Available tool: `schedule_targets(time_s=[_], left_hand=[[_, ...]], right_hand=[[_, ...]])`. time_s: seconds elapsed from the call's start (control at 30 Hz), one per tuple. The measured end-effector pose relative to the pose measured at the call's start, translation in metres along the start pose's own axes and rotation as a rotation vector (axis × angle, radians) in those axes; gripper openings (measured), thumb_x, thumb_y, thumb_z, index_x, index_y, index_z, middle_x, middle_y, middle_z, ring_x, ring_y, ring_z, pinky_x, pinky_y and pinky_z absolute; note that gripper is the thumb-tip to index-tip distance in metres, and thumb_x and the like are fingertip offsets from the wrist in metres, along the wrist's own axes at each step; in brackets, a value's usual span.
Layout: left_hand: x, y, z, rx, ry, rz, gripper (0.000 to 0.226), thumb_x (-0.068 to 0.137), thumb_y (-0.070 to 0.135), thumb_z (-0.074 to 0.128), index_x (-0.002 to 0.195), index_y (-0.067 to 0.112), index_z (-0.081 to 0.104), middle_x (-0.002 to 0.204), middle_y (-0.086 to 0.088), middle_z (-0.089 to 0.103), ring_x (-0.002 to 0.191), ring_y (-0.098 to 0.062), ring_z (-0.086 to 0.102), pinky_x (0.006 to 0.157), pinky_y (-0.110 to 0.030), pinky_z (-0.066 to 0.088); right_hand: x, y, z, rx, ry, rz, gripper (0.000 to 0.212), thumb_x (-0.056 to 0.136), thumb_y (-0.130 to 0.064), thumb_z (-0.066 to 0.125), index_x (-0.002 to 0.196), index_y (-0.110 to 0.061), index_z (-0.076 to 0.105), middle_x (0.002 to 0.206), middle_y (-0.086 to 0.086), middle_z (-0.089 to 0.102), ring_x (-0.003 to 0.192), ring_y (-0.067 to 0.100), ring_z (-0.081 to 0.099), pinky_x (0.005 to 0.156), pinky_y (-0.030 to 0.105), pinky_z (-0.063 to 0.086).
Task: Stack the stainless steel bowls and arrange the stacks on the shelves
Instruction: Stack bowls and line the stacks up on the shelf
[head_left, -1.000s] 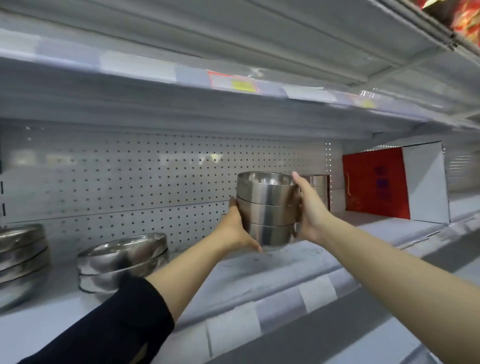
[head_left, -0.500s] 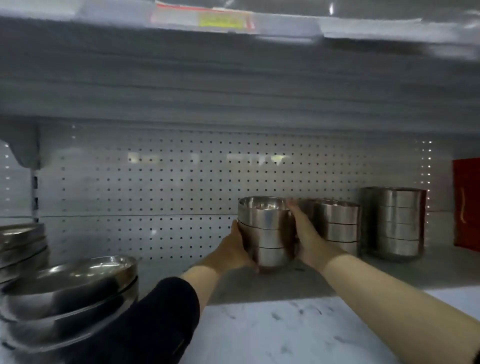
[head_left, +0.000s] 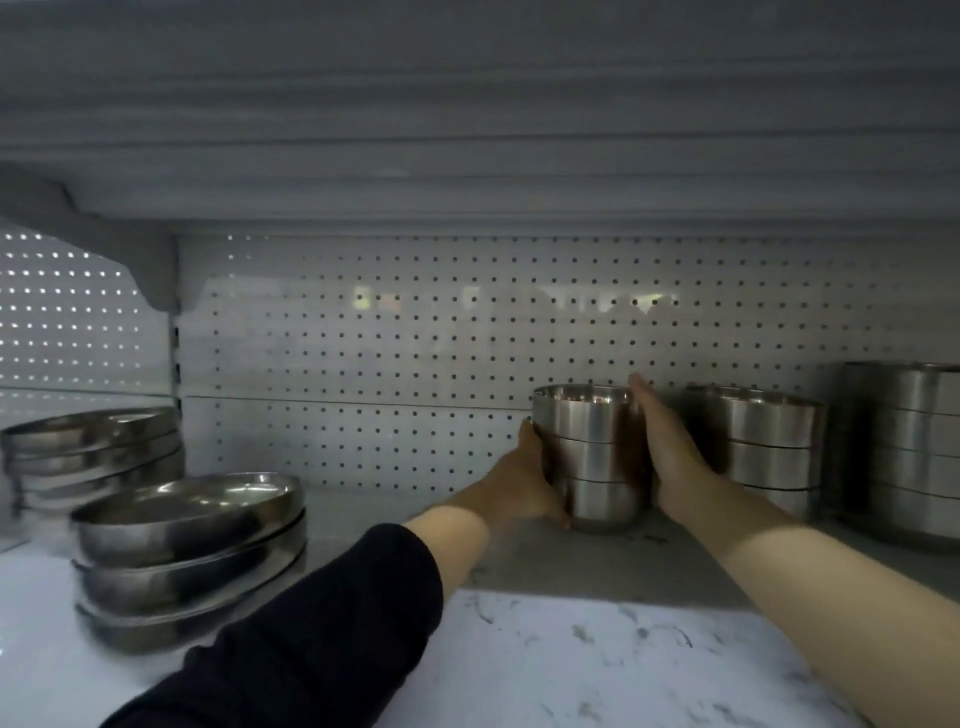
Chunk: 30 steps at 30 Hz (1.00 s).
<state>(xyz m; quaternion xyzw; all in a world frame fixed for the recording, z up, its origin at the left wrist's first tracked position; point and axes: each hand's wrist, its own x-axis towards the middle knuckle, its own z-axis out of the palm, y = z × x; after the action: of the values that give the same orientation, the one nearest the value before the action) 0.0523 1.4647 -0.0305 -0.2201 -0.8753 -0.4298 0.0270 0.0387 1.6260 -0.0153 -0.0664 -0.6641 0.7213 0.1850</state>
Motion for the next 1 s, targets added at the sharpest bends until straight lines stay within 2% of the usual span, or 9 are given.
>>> schedule_targets(time_s=[0.1, 0.17, 0.27, 0.43, 0.6, 0.7, 0.83, 0.9, 1.0], left_hand=[[-0.029, 0.026, -0.016, 0.193, 0.087, 0.122, 0.096, 0.072, 0.014, 0.076, 0.144, 0.025, 0.013, 0.128, -0.008, 0.054, 0.114, -0.025, 0.054, 0.095, -0.037, 0.048], [-0.061, 0.037, -0.035, 0.361, 0.123, 0.201, 0.093, 0.074, 0.015, 0.074, 0.144, 0.028, 0.014, 0.134, -0.01, 0.047, 0.118, -0.028, 0.049, 0.095, -0.038, 0.045], [-0.126, 0.026, -0.07, 0.62, 0.24, 0.346, 0.086, 0.079, 0.013, 0.069, 0.145, 0.027, 0.016, 0.137, -0.008, 0.043, 0.12, -0.027, 0.046, 0.098, -0.037, 0.045], [-0.229, -0.036, -0.139, 0.752, 0.454, 0.455, 0.069, 0.082, 0.024, 0.064, 0.141, 0.024, 0.029, 0.13, 0.004, 0.047, 0.113, -0.016, 0.049, 0.091, -0.026, 0.041], [-0.286, -0.103, -0.222, 0.597, 0.687, 0.45, 0.063, 0.07, 0.035, 0.078, 0.125, 0.019, 0.052, 0.123, 0.011, 0.056, 0.112, -0.002, 0.052, 0.094, -0.011, 0.038], [-0.299, -0.133, -0.267, 0.524, 0.658, 0.404, 0.066, 0.068, 0.038, 0.079, 0.125, 0.032, 0.046, 0.12, 0.026, 0.049, 0.111, 0.008, 0.046, 0.093, -0.001, 0.029], [-0.293, -0.18, -0.304, 0.604, 0.477, 0.152, 0.072, 0.074, 0.046, 0.071, 0.135, 0.027, 0.039, 0.131, 0.012, 0.048, 0.115, -0.002, 0.045, 0.08, -0.004, 0.025], [-0.282, -0.189, -0.315, 0.486, 0.368, 0.058, 0.069, 0.075, 0.042, 0.073, 0.133, 0.027, 0.04, 0.114, 0.02, 0.049, 0.091, 0.016, 0.04, 0.066, 0.003, 0.027], [-0.256, -0.194, -0.325, 0.189, 0.271, -0.052, 0.04, 0.074, 0.03, 0.076, 0.096, 0.044, 0.046, 0.08, 0.028, 0.038, 0.061, 0.007, 0.041, 0.047, 0.009, 0.028]], right_hand=[[-0.015, -0.028, 0.001, -0.189, 0.121, -0.242, 0.088, 0.074, -0.075, 0.05, 0.146, -0.03, 0.025, 0.151, 0.007, 0.032, 0.134, 0.032, 0.034, 0.107, 0.051, 0.031], [-0.038, -0.049, 0.012, -0.22, 0.088, -0.406, 0.082, 0.075, -0.073, 0.052, 0.144, -0.037, 0.025, 0.152, 0.001, 0.031, 0.134, 0.026, 0.035, 0.102, 0.043, 0.032], [-0.084, -0.074, 0.049, -0.222, -0.097, -0.573, 0.074, 0.073, -0.071, 0.057, 0.138, -0.045, 0.033, 0.147, -0.006, 0.035, 0.13, 0.018, 0.038, 0.092, 0.037, 0.033], [-0.168, -0.086, 0.142, -0.468, -0.408, -0.8, 0.072, 0.064, -0.075, 0.059, 0.129, -0.058, 0.032, 0.143, -0.018, 0.034, 0.119, 0.003, 0.033, 0.088, 0.033, 0.032], [-0.208, -0.08, 0.241, -0.756, -0.684, -0.88, 0.079, 0.061, -0.076, 0.06, 0.132, -0.055, 0.031, 0.149, -0.02, 0.028, 0.123, 0.0, 0.031, 0.094, 0.027, 0.035], [-0.213, -0.077, 0.29, -0.872, -0.727, -0.795, 0.076, 0.061, -0.079, 0.057, 0.13, -0.059, 0.031, 0.15, -0.02, 0.028, 0.126, 0.001, 0.031, 0.091, 0.026, 0.031], [-0.211, -0.074, 0.333, -1.021, -0.741, -0.646, 0.071, 0.066, -0.074, 0.06, 0.13, -0.058, 0.032, 0.15, -0.021, 0.027, 0.134, 0.009, 0.031, 0.093, 0.028, 0.028], [-0.207, -0.073, 0.347, -1.089, -0.758, -0.57, 0.067, 0.071, -0.068, 0.063, 0.131, -0.052, 0.037, 0.15, -0.019, 0.028, 0.135, 0.012, 0.031, 0.096, 0.029, 0.028], [-0.201, -0.073, 0.362, -1.239, -0.771, -0.561, 0.049, 0.078, -0.056, 0.065, 0.124, -0.049, 0.048, 0.148, -0.017, 0.031, 0.134, 0.013, 0.033, 0.106, 0.033, 0.027]])
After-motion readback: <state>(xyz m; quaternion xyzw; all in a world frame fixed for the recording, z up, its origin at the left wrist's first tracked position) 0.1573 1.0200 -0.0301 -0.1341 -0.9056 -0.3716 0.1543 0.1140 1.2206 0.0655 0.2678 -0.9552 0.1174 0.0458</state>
